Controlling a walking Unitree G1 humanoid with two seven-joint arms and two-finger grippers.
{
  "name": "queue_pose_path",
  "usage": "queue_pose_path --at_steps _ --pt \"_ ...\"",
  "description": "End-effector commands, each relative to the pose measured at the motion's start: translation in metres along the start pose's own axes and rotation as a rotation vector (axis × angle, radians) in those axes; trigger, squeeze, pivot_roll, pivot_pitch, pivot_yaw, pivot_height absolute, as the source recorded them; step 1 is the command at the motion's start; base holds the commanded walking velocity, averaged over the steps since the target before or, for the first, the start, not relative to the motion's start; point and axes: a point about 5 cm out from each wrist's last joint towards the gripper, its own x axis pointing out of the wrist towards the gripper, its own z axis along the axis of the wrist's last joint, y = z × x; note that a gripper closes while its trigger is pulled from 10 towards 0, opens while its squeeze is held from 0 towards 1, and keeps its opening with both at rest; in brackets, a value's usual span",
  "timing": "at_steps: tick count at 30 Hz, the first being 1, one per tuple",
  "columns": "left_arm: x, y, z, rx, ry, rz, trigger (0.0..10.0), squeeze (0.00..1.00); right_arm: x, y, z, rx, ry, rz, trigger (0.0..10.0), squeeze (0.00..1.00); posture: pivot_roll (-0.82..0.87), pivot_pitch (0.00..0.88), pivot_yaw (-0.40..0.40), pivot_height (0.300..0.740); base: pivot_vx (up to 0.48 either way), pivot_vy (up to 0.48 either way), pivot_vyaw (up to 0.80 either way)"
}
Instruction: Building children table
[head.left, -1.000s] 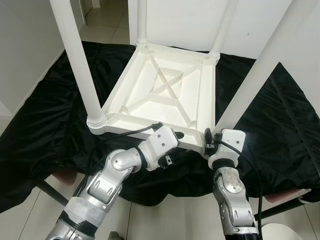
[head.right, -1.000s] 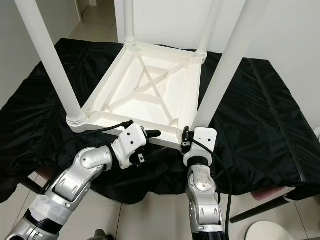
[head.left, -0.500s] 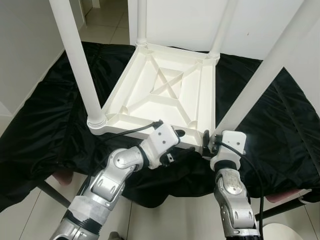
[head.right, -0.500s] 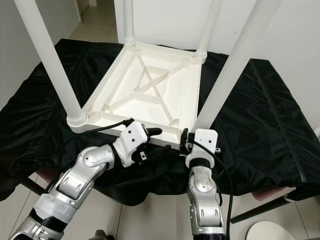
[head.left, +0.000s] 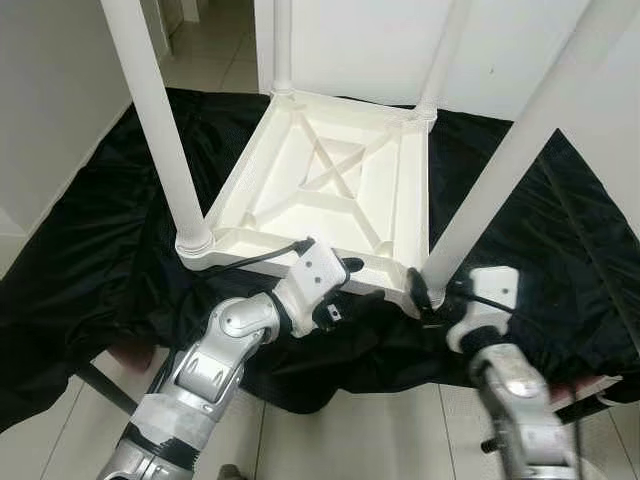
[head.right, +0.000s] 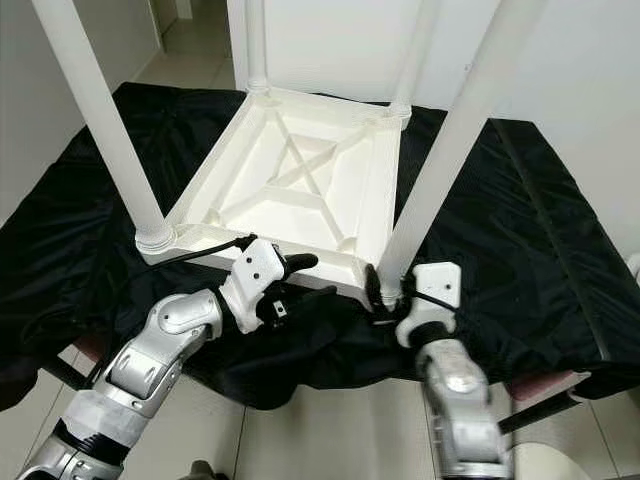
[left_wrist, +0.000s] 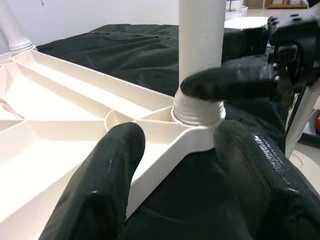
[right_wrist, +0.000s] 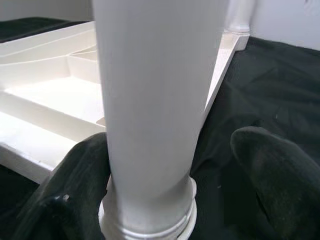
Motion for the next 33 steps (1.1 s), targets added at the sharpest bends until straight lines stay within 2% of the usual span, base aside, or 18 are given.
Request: queue_pose_path --at_steps 1,5,7,12,14,18,27,28,29,30,31,33 --pt "-0.001 -0.008 -0.004 -0.007 0.009 -0.084 10.0 0.00 -0.003 -0.007 -0.002 -0.009 0.003 0.024 10.0 0.00 -0.08 0.028 -0.005 0.740 0.000 0.000 0.00" --pt "0.000 -0.009 -0.005 -0.011 0.008 -0.095 10.0 0.00 -0.003 -0.013 -0.004 -0.027 0.023 0.079 10.0 0.00 -0.08 0.024 0.001 0.740 0.000 0.000 0.00" --pt "0.002 -0.009 -0.004 -0.004 0.006 -0.104 10.0 0.00 0.002 -0.018 -0.007 -0.073 0.048 0.151 10.0 0.00 -0.08 0.017 0.009 0.740 0.000 0.000 0.00" --pt "0.005 -0.009 -0.002 0.014 0.007 -0.116 10.0 0.00 0.012 -0.017 -0.008 -0.081 0.071 0.297 10.0 0.00 -0.08 0.007 0.009 0.740 0.000 0.000 0.00" --pt "0.005 -0.009 -0.002 0.020 0.007 -0.117 10.0 0.00 0.014 -0.017 -0.007 -0.089 0.071 0.315 10.0 0.00 -0.08 0.007 0.009 0.740 0.000 0.000 0.00" --pt "0.008 -0.010 0.000 0.034 0.002 -0.119 10.0 0.00 0.032 -0.015 -0.003 -0.119 0.073 0.423 10.0 0.00 -0.07 0.001 0.006 0.740 0.000 0.000 0.00" --pt "0.010 -0.013 0.000 0.048 0.003 -0.124 10.0 0.00 0.042 -0.012 -0.008 -0.140 0.115 0.530 10.0 0.00 -0.06 0.000 0.002 0.740 0.000 0.000 0.00" --pt "0.010 -0.013 0.000 0.049 0.003 -0.123 10.0 0.00 0.043 -0.011 -0.010 -0.143 0.127 0.545 8.9 0.00 -0.06 0.000 0.002 0.740 0.000 0.000 0.00" --pt "0.010 -0.013 0.000 0.050 0.003 -0.122 10.0 0.00 0.043 -0.011 -0.011 -0.144 0.133 0.553 8.9 0.00 -0.06 0.000 0.002 0.740 0.000 0.000 0.00" --pt "0.009 -0.013 0.000 0.051 0.004 -0.121 10.0 0.00 0.043 -0.011 -0.013 -0.141 0.142 0.561 4.9 0.00 -0.04 0.000 -0.007 0.740 0.000 0.000 0.00" --pt "0.009 -0.012 0.000 0.053 0.004 -0.116 10.0 0.00 0.043 -0.011 -0.016 -0.138 0.154 0.573 0.2 0.00 -0.04 0.001 -0.009 0.740 0.000 0.000 0.00" --pt "0.008 -0.011 0.000 0.051 0.005 -0.111 10.0 0.00 0.042 -0.010 -0.018 -0.133 0.162 0.583 0.0 0.00 -0.04 0.001 -0.009 0.740 0.000 0.000 0.00"
